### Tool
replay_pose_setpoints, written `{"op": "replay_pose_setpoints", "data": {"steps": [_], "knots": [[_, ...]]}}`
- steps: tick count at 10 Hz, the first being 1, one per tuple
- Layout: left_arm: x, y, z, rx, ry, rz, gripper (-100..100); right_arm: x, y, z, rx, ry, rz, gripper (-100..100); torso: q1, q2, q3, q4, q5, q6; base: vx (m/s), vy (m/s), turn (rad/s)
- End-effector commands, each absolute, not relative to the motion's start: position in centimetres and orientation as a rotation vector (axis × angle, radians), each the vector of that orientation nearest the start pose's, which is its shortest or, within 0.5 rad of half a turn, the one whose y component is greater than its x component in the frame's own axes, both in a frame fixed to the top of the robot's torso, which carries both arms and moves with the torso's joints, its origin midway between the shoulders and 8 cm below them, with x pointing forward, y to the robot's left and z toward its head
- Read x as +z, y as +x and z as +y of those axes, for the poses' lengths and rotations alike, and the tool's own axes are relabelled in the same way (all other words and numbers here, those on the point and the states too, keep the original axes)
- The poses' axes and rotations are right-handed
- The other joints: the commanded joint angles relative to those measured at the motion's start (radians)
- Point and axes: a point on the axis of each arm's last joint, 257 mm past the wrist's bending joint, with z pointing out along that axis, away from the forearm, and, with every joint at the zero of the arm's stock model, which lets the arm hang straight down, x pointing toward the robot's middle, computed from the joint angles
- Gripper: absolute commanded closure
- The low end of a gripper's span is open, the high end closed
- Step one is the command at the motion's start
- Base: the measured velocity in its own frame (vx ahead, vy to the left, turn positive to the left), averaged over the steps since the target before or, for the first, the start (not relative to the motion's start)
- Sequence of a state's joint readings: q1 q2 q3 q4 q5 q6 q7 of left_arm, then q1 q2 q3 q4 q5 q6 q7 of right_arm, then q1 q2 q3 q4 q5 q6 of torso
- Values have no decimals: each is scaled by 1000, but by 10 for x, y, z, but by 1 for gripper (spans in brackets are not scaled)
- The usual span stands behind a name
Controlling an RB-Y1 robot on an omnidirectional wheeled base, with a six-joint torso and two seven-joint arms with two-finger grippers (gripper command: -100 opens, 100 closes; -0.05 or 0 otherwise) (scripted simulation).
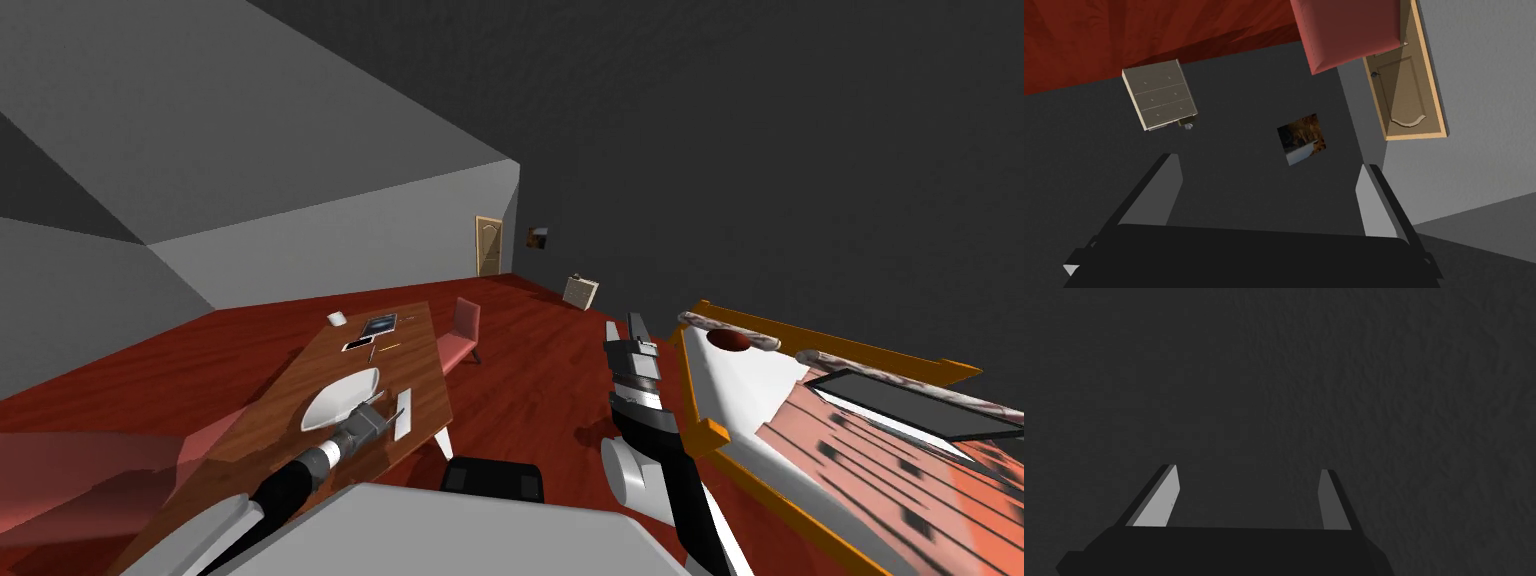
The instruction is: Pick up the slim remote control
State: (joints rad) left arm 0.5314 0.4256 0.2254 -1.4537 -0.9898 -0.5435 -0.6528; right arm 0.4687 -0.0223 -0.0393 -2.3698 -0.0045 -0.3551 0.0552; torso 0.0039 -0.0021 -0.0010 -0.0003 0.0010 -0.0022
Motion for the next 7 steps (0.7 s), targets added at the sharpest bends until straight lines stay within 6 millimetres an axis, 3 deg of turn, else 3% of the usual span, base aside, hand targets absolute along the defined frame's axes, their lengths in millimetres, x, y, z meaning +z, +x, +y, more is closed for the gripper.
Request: {"op": "replay_pose_setpoints", "data": {"steps": [1,3,5,7], "knots": [[-410,290,437,253,598,1967,-100,48,349,-287,1220,640,655,0,0,0,0,0,0,0,-27,16,-324],[-422,282,450,316,695,1992,-100,48,349,-287,1220,640,655,0,1,1,0,0,0,1,-28,31,-333],[-441,267,455,339,757,2034,-100,48,349,-287,1220,640,655,0,1,0,0,0,0,0,-18,24,-115],[-462,249,472,397,873,2079,-100,48,349,-287,1220,640,655,0,0,0,0,0,0,1,-25,19,-307]]}}
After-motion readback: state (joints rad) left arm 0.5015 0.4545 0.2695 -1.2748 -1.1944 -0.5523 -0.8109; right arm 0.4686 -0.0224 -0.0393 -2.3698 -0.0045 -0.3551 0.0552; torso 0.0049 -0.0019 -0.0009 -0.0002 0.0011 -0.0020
